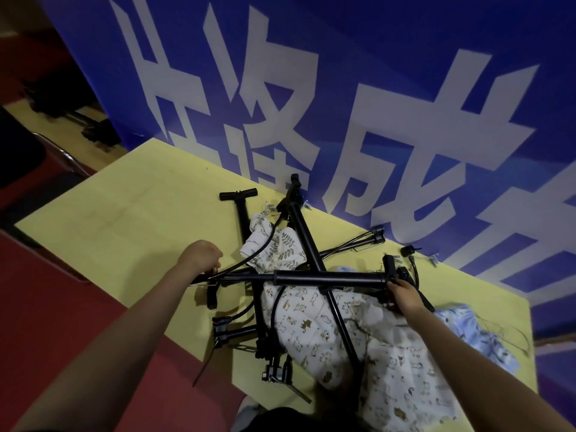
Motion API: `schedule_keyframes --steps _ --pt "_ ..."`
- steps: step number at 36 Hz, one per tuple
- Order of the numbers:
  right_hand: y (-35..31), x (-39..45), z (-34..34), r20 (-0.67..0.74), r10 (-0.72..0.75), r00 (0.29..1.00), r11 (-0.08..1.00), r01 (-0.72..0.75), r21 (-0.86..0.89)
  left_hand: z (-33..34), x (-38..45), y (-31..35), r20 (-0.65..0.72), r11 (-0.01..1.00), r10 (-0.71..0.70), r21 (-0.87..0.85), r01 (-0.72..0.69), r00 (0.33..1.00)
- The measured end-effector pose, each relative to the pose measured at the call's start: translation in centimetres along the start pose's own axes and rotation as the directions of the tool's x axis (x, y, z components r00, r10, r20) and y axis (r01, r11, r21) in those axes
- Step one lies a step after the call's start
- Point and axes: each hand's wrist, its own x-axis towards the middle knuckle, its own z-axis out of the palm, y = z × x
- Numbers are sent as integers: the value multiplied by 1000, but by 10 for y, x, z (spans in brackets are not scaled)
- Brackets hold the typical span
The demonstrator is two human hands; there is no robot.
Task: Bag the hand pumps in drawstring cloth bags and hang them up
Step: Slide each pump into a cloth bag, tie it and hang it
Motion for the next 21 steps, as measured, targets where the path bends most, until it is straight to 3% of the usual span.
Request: schedule_keyframes --steps 4,8,10,14,21 --pt "-2 -6 4 -11 -12 1000 1000 12 7 -2 -4 6 11 983 -20 181 18 1000" --pt "3 -11 -1 -40 -24 999 1000 24 -6 -9 -16 -10 -163 884 -67 447 134 984" --pt "6 -15 -4 -55 -28 998 999 26 -27 -10 -16 -29 -202 913 -99 371 169 974" --pt "8 -19 -8 -61 -42 997 998 40 -43 -6 -24 -42 -152 984 -151 69 163 977" --pt "4 -30 -21 -31 -24 999 999 26 37 -12 -32 -31 -286 1000 28 8 -27 958"
